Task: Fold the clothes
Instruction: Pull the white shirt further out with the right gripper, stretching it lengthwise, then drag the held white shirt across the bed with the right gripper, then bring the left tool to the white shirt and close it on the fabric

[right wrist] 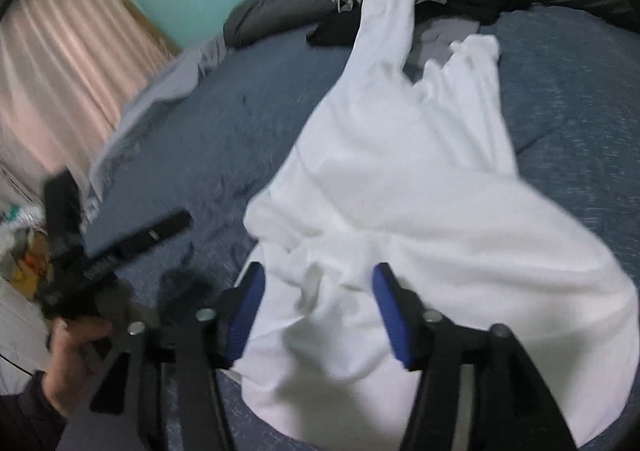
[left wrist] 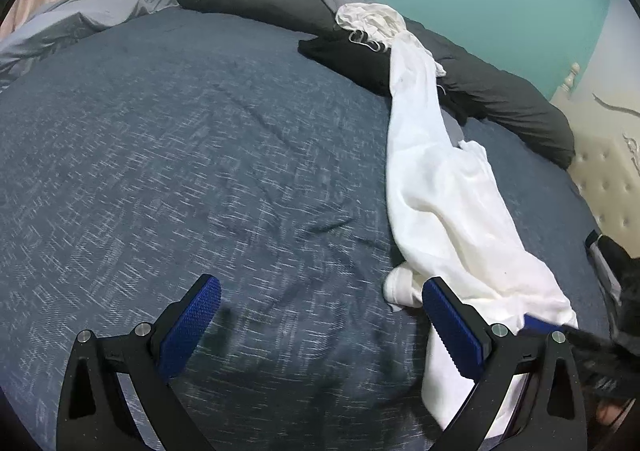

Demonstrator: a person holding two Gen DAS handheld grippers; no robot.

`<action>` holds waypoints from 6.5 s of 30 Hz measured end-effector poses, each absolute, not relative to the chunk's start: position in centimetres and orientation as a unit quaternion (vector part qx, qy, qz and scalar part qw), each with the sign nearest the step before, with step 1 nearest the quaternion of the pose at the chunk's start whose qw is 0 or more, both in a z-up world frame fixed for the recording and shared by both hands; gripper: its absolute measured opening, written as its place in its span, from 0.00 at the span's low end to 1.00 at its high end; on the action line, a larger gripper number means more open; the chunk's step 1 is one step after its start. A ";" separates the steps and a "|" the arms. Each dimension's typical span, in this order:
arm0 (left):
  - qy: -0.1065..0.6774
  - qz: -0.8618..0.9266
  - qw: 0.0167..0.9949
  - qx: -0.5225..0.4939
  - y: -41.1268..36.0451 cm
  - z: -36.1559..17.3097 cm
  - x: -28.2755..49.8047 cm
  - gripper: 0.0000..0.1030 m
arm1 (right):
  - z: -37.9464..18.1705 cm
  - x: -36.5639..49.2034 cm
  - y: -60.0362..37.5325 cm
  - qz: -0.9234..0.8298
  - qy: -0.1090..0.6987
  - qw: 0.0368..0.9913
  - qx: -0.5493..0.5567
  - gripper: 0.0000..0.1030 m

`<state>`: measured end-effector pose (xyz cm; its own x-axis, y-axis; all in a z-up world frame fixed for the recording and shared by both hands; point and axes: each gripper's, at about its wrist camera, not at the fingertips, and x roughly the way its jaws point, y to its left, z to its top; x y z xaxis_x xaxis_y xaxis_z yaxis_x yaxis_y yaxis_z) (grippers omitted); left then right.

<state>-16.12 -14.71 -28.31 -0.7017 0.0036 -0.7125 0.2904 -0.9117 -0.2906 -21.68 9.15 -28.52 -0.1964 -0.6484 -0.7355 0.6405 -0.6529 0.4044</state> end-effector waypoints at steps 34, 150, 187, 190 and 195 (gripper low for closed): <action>0.176 -0.905 0.026 0.387 -7.4 -28.5 -19.1 1.00 | -27.1 -28.0 27.1 -0.870 -0.108 0.243 0.416 0.07; 0.043 -0.879 -0.147 0.452 8.7 -27.9 -38.8 1.00 | -27.2 -28.8 27.3 -0.840 -0.212 0.306 0.394 0.09; -0.039 -0.879 -0.193 0.434 11.7 -26.6 -38.6 0.24 | -27.7 -28.8 27.6 -0.837 -0.222 0.300 0.401 0.09; -0.047 -0.877 -0.197 0.435 11.8 -26.5 -38.4 0.18 | -27.8 -28.8 27.6 -0.837 -0.223 0.300 0.401 0.09; -0.054 -0.877 -0.197 0.435 11.3 -26.3 -38.2 0.09 | -27.9 -28.8 27.6 -0.836 -0.224 0.299 0.402 0.09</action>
<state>-38.17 11.33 -26.30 -0.5431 0.2992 -0.7846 -0.3931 -0.9163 -0.0774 -28.81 27.59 -27.87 -0.4978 -0.6807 -0.5374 0.3203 -0.7202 0.6155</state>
